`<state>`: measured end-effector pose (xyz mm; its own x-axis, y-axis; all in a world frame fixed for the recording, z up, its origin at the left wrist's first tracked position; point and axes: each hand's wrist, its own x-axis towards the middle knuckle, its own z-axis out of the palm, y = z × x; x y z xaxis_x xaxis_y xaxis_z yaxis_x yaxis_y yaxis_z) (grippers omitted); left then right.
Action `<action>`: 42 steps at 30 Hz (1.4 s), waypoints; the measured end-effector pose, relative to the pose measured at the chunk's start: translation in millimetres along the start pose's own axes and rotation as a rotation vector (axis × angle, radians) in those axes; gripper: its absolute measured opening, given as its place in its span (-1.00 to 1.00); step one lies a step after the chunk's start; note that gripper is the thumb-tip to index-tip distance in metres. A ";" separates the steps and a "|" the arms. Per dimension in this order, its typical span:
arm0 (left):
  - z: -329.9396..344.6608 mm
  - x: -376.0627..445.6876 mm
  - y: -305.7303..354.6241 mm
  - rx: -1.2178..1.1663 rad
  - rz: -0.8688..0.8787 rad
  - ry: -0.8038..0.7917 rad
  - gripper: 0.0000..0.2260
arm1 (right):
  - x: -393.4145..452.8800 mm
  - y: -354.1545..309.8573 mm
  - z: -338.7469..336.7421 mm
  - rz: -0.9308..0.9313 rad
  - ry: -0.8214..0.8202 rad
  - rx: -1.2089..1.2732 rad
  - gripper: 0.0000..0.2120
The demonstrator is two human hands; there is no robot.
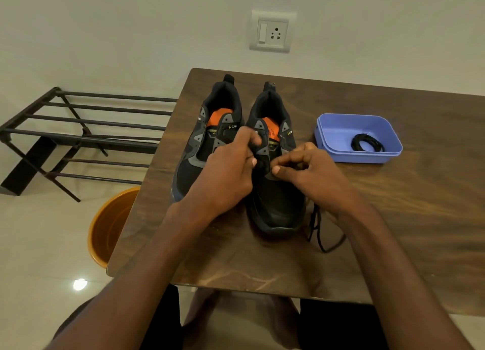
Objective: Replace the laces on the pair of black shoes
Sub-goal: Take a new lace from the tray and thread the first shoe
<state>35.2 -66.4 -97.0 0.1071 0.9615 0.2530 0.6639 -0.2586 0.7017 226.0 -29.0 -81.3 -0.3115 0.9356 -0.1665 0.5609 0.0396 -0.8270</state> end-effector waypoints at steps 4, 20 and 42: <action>0.6 -3.4 3.2 0.032 0.021 0.025 -0.93 | -1.6 1.5 -0.1 -0.096 -0.027 -0.147 -0.63; -13.7 0.1 8.2 0.127 -0.046 0.150 -0.90 | 8.2 14.6 10.8 -0.205 0.153 -0.319 -0.22; -7.6 2.7 20.9 0.325 -0.234 -0.005 -0.94 | 14.7 20.2 15.3 -0.215 0.211 -0.367 -0.16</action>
<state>43.7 -69.9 -76.7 -0.0721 0.9916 0.1073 0.8705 0.0100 0.4922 221.0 -19.8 -108.7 -0.3086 0.9420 0.1316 0.7465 0.3256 -0.5802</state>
